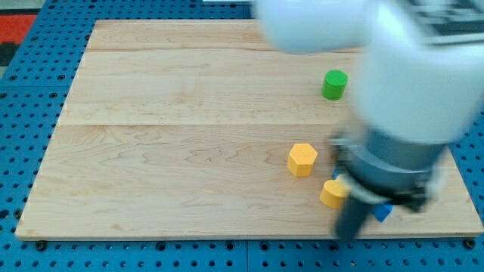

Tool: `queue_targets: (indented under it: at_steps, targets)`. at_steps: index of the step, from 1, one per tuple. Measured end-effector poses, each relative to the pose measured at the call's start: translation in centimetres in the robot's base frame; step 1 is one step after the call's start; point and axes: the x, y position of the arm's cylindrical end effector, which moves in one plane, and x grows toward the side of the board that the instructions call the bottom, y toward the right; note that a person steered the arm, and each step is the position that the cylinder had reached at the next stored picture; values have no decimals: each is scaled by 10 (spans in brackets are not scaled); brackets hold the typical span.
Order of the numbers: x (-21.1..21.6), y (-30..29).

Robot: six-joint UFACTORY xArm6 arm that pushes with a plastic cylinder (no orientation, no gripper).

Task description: Place the blue cube in between yellow blocks

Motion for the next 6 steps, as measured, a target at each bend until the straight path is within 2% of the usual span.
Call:
queue_targets:
  at_steps: [1, 2, 3, 4, 6]
  targets:
    - [-10, 92]
    - [-28, 101]
    - [-68, 33]
    - [-94, -11]
    - [-154, -31]
